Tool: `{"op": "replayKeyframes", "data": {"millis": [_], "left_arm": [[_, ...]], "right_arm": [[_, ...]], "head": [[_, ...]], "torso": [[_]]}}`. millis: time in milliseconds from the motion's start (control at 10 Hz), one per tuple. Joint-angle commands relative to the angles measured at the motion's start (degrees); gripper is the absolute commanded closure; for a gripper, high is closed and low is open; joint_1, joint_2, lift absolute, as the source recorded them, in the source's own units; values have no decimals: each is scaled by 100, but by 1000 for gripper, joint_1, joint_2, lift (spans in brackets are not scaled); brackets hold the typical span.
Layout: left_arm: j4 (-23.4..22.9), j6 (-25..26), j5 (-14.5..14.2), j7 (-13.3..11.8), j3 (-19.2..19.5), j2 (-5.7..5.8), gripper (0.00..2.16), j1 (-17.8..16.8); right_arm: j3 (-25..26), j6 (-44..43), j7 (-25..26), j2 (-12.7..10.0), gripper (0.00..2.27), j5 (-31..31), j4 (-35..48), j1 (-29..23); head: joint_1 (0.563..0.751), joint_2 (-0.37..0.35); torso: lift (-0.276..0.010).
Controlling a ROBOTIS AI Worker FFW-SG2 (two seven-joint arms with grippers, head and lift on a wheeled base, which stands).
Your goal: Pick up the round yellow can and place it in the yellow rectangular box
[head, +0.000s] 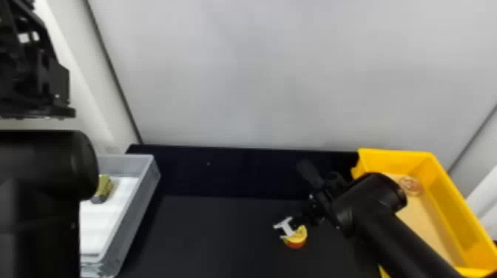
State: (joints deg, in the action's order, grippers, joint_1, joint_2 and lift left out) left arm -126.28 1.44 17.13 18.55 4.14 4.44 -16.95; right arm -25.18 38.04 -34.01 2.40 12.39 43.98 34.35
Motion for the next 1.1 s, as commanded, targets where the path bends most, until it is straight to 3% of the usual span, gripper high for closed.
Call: {"op": "replayKeyframes", "data": {"millis": [0,1000], "left_arm": [[-2,-21,1,0,-1,4,199,16],[-37,-3,1,-26,43,13,199,25]], "right_arm": [[29,-41,42,-20,177,-8,-179,10],[47,3,-73,-2,179,124,-188,-121]], "head": [[663,54],[663,54]], "torso": [[-10],[-10]]}}
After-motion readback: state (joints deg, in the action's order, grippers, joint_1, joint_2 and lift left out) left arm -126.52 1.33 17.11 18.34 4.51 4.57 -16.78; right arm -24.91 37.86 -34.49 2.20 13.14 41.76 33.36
